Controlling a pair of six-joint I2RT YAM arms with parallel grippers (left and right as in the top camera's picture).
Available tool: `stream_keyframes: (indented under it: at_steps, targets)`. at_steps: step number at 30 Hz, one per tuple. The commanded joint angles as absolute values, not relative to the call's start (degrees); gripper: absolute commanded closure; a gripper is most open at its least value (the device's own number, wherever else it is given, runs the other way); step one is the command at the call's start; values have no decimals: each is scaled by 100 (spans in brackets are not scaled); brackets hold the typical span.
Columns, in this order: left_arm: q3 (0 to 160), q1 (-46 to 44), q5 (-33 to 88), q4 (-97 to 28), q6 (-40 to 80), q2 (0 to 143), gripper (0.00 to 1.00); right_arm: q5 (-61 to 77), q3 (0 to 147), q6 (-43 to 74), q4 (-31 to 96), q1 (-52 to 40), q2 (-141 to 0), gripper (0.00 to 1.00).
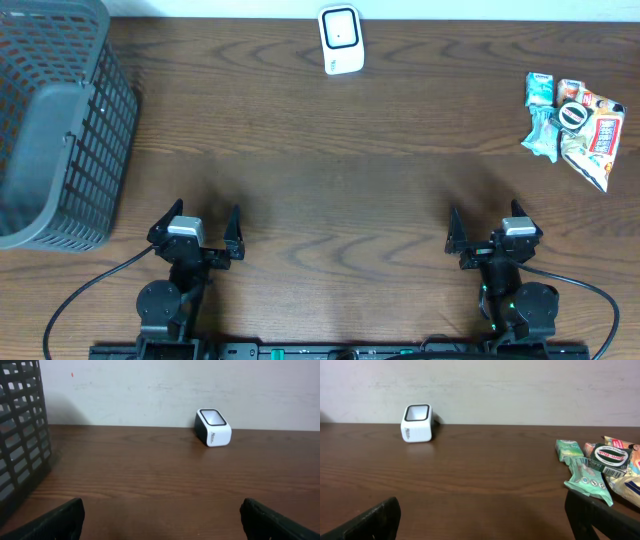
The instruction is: Scan the item barcode
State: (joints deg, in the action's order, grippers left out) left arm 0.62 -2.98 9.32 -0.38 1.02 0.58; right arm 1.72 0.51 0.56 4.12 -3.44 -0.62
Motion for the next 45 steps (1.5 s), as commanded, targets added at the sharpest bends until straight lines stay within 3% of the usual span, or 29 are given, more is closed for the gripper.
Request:
stream_keyframes:
  at_steps: [1, 45]
  targets:
    - [23, -270, 1181, -331, -23, 5, 2, 204, 32, 36, 425, -294, -32, 1]
    - [23, -296, 945, -340, 217, 23, 2, 204, 32, 36, 425, -294, -32, 1]
